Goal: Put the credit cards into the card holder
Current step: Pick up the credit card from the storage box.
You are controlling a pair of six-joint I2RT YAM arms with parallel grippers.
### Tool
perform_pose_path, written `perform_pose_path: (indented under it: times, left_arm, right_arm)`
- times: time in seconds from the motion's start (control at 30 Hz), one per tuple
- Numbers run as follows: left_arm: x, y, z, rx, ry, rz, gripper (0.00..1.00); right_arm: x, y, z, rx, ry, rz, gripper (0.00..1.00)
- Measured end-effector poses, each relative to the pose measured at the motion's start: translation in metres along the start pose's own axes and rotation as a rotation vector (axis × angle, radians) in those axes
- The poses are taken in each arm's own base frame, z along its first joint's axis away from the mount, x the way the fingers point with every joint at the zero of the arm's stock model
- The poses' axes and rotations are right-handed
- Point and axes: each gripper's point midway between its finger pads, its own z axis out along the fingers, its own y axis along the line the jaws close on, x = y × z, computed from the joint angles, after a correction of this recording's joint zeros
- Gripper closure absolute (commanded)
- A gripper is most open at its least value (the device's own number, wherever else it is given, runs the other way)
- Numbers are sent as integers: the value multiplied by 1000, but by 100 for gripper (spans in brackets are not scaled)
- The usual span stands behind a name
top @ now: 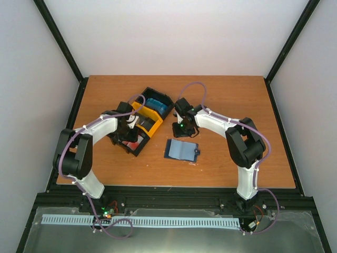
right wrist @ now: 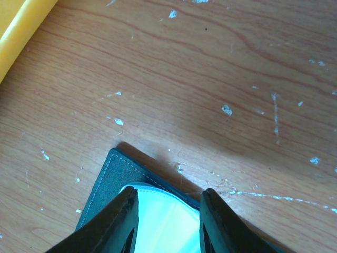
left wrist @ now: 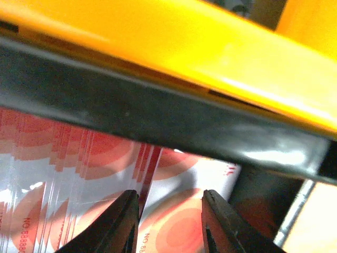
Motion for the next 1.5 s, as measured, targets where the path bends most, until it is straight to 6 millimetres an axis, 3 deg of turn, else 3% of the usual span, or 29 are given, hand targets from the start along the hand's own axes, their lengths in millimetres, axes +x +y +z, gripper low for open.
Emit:
perform_pose_path:
  times: [0.33, 0.67, 1.07, 1.5]
  left_arm:
    - [1, -25, -20, 135, -15, 2, 72]
    - [7, -46, -31, 251, -1, -15, 71]
    - [15, -44, -19, 249, 40, -57, 75]
    - [13, -38, -20, 203, 20, -50, 93]
  right_arm:
    - [0, 0, 0, 0, 0, -1, 66]
    - [0, -1, 0, 3, -1, -2, 67]
    - [0, 0, 0, 3, -1, -6, 67]
    - [0, -1, 0, 4, -1, -9, 67]
